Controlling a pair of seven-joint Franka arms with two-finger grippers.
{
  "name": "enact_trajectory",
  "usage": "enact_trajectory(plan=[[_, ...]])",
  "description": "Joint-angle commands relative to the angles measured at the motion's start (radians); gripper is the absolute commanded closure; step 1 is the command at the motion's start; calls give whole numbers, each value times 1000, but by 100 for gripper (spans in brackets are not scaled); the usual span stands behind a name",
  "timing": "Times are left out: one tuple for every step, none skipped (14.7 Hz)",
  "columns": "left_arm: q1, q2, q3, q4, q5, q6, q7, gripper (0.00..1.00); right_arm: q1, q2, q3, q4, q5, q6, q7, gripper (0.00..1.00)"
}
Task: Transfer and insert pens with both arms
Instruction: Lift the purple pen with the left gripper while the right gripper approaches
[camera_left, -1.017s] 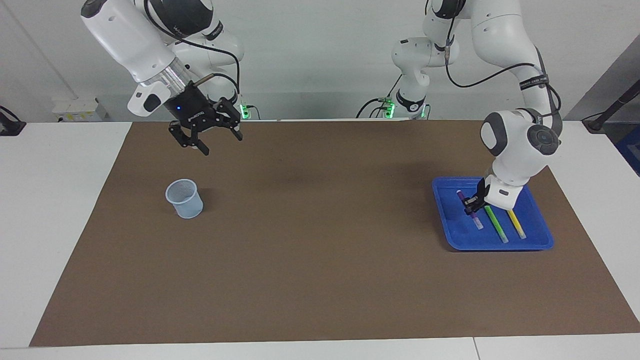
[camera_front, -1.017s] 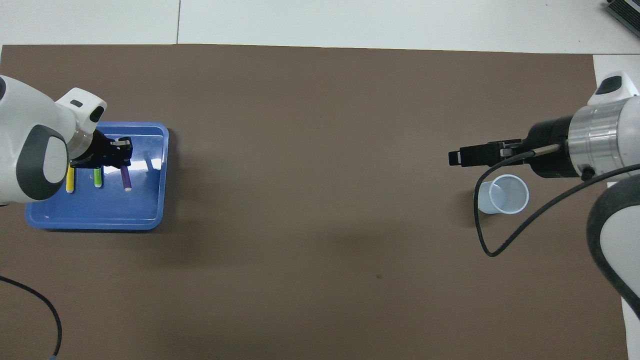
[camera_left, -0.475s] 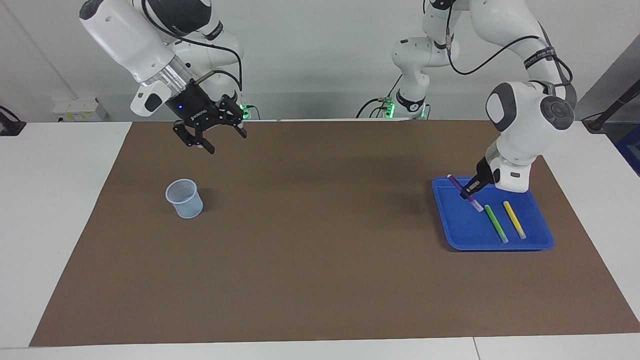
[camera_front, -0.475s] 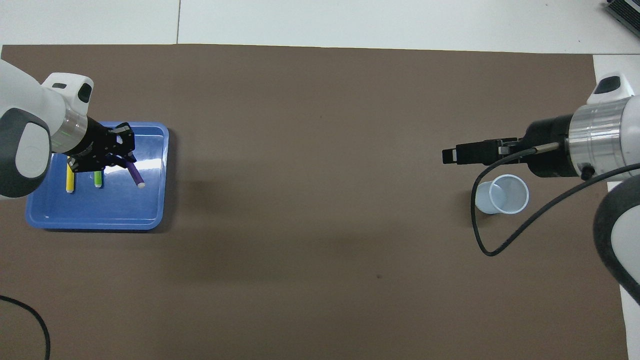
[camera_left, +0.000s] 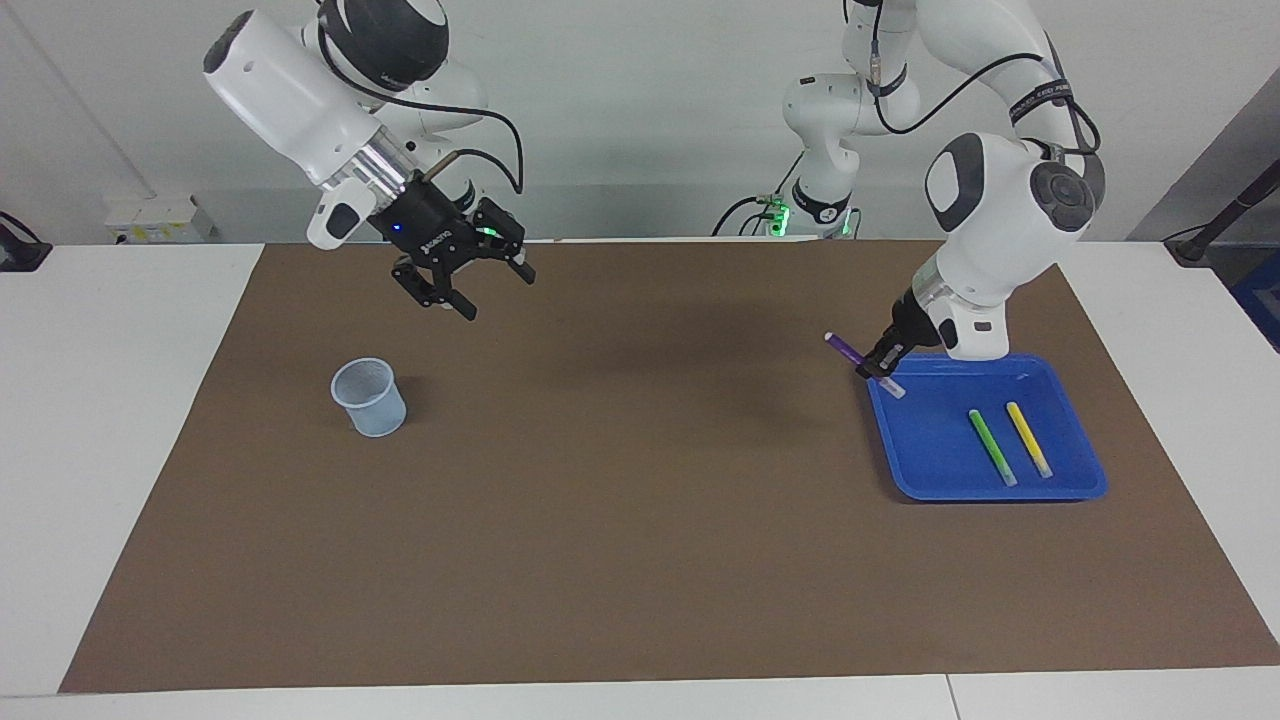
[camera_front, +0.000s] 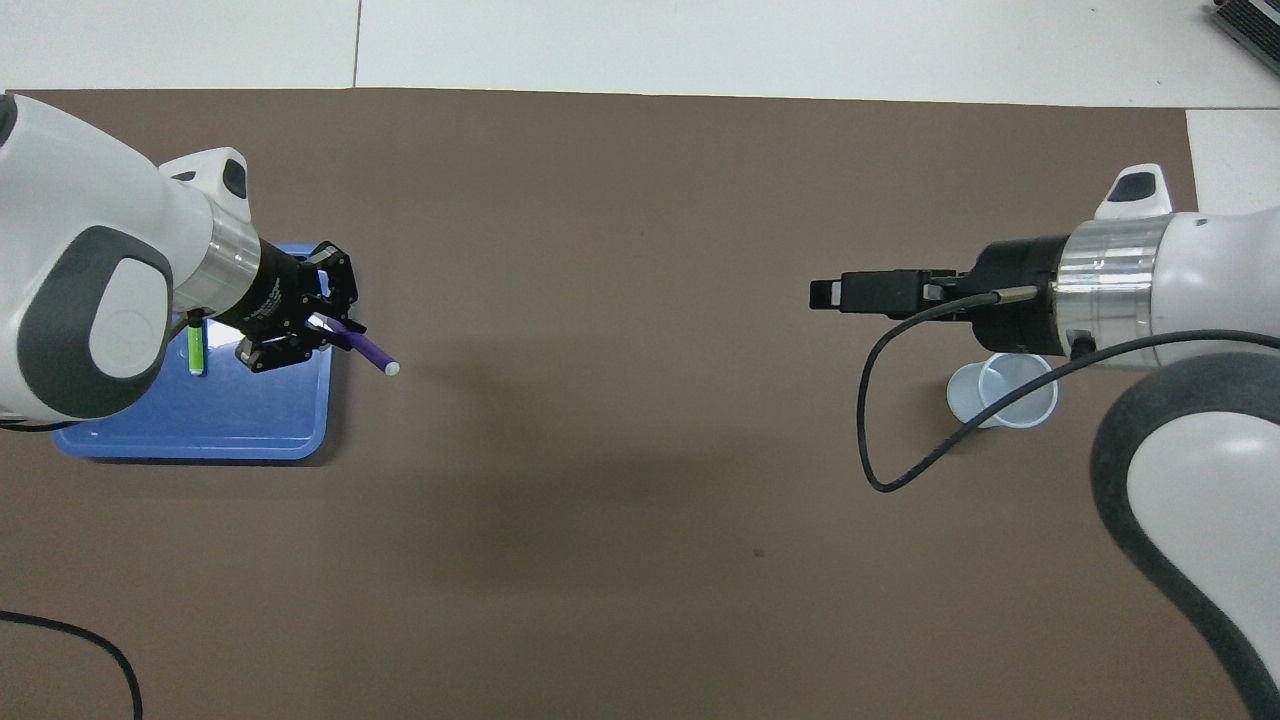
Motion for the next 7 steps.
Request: enact_trajectory(plan=[[-15, -16, -20, -2, -80, -8, -140, 100, 28, -12, -3, -33, 64, 40, 14, 0], [-15, -16, -30, -2, -88, -3, -174, 100, 37, -7, -3, -35, 72, 48, 14, 0], [-15, -16, -44, 0, -92, -2, -215, 100, 54, 2, -3, -35, 75, 56, 14, 0], [-15, -16, -53, 1, -114, 6, -261, 100, 63, 8, -3, -35, 75, 60, 15, 0], [-15, -16, -58, 4, -141, 18, -306, 100, 73, 19, -3, -35, 81, 62, 15, 0], [-16, -19, -63, 3, -163, 24, -339, 100, 76, 28, -3, -35, 120, 70, 14, 0], [-22, -20, -79, 4, -178, 26, -369, 100, 76, 39, -3, -35, 157, 85, 12, 0]])
